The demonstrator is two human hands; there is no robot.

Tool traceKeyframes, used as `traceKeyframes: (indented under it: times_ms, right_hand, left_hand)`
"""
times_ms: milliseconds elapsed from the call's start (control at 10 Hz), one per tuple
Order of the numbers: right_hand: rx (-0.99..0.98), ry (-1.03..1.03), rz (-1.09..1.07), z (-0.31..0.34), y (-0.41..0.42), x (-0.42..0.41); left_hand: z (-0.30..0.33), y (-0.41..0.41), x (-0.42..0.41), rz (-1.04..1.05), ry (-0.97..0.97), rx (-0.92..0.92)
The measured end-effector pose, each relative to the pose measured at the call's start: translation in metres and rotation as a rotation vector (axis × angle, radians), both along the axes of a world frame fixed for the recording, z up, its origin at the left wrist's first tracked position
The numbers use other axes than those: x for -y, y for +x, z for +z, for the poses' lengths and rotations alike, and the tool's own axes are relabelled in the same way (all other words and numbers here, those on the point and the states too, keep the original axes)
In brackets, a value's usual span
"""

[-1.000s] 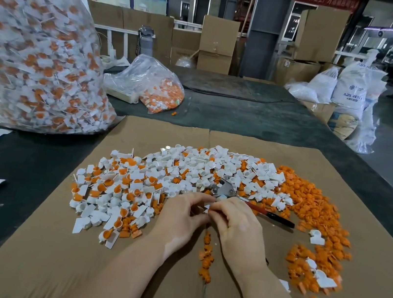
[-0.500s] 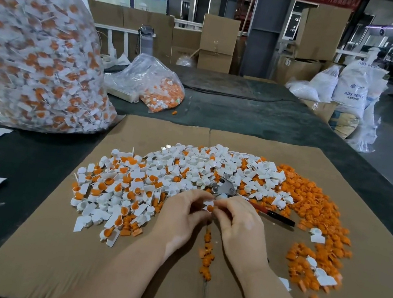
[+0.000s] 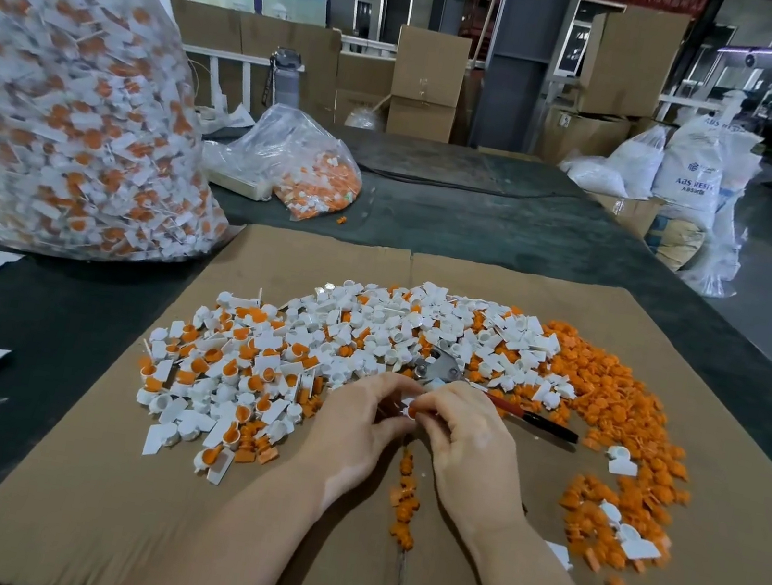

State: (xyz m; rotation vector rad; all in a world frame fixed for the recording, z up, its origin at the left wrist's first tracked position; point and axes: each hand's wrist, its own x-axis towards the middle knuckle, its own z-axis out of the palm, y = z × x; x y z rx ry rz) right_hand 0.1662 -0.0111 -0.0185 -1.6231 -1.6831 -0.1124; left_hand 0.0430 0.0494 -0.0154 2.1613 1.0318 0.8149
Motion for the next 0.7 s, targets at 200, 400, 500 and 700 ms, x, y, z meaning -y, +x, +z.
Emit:
traceKeyframes:
  times_ms: [200, 400, 500, 700]
  right_hand:
    - [0.028, 0.14, -0.052, -0.001, -0.001, 0.001]
    - [0.068, 0.153, -0.049, -0.001, -0.001, 0.002]
    - [0.078, 0.175, -0.055, 0.001, -0.001, 0.005]
    - [-0.019, 0.237, -0.046, 0.005, 0.002, 0.022]
  left_hand:
    - [-0.007, 0.002, -0.004, 0.322, 0.086, -0.016]
    - [-0.012, 0.004, -0.004, 0.513, 0.119, -0.107]
    - [-0.011, 0.004, -0.003, 0.534, 0.142, -0.131]
    - [-0.009, -0.007, 0.01, 0.446, 0.227, 0.017]
